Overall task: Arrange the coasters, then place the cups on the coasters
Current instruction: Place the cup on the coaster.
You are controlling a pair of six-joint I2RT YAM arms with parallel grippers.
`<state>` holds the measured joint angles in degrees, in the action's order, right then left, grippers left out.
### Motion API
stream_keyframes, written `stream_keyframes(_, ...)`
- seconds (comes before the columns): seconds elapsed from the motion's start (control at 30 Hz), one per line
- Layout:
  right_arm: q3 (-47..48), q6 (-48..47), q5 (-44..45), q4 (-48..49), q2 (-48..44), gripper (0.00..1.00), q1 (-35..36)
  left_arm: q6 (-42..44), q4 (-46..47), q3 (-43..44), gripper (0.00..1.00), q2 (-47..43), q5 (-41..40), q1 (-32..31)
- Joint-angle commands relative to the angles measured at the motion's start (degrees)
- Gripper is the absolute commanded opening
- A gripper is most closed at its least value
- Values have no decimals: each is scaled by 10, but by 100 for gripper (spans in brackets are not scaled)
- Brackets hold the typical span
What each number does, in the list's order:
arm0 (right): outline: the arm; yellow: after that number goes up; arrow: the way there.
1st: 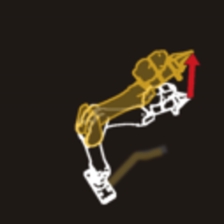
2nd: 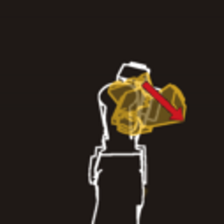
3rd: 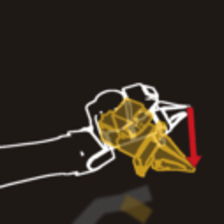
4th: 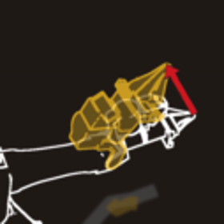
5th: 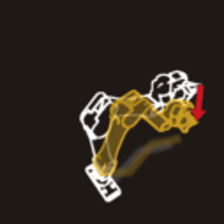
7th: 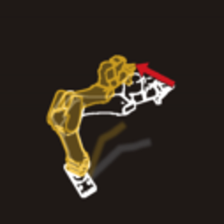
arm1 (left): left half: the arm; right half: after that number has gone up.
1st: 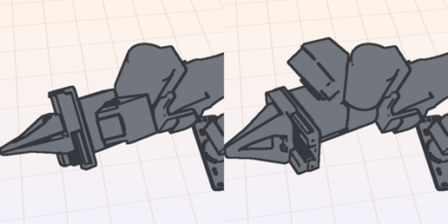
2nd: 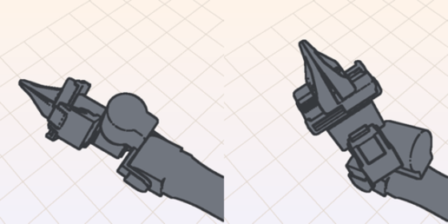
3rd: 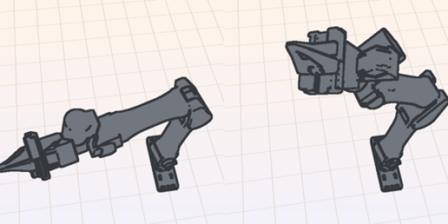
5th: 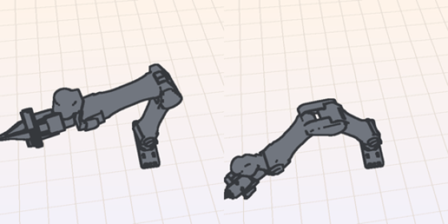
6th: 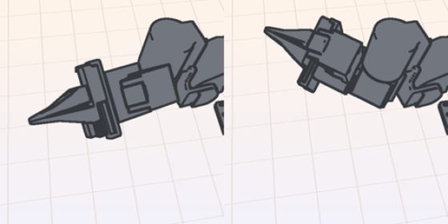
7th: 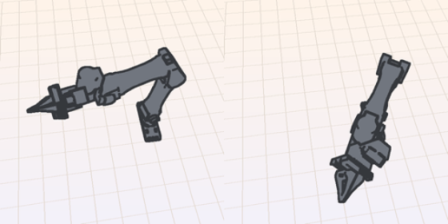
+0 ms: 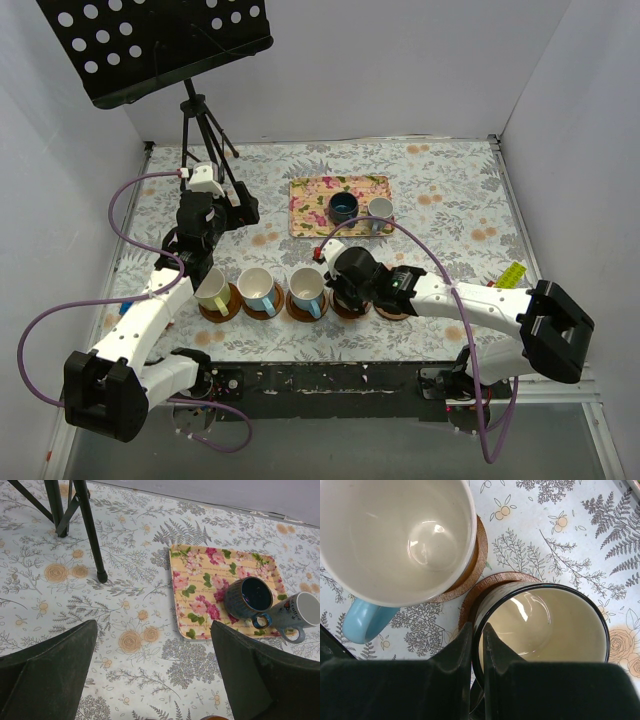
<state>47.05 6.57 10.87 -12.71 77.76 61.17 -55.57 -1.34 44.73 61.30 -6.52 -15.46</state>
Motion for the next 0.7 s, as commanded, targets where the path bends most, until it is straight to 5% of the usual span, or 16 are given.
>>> stream_keyframes(0.0, 23, 10, 18, 8, 5, 1, 4, -1, -3, 16, 98, -7, 5, 3)
stream_keyframes(0.67, 14, 23, 15, -9, -3, 1, 11, -2, -2, 15, 98, -7, 8, 3)
